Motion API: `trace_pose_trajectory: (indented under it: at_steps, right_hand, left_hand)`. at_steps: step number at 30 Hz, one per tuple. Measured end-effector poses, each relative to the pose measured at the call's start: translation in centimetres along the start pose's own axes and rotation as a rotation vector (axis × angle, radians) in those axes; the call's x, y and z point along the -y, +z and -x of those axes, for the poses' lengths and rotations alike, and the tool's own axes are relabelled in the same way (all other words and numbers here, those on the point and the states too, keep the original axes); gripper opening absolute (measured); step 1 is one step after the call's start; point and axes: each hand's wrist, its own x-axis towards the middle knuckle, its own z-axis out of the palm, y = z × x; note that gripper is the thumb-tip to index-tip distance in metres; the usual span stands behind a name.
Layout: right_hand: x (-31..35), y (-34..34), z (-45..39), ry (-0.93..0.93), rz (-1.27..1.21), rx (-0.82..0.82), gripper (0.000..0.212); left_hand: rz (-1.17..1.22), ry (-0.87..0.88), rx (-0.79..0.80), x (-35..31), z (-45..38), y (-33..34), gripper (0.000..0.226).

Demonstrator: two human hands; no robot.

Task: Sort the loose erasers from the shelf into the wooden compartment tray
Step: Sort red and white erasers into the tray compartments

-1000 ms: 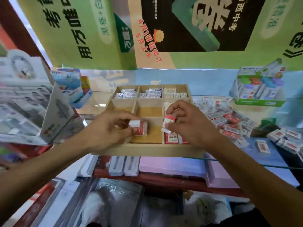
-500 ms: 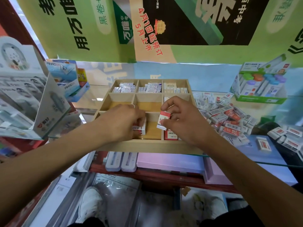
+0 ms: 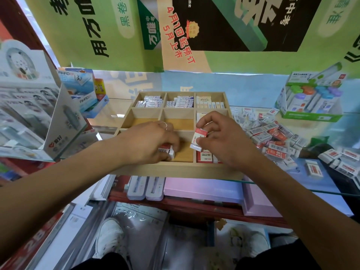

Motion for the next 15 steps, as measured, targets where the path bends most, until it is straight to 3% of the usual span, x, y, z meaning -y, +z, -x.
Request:
trace_pose_trajectory:
  at_steps: [9,15]
  right_hand:
    - [0.1,-0.5,0.2,0.004,0.004,0.003,0.026]
    - [0.0,-0.8,0.1,0.015,-0.03,-0.016,0.025]
  left_hand:
    - [0.135,-0.074,-0.075,0.5,0.1,0.2,0.02]
    - [0.59,-0.185,-0.113,0.1,0.6,-1.2,0.018]
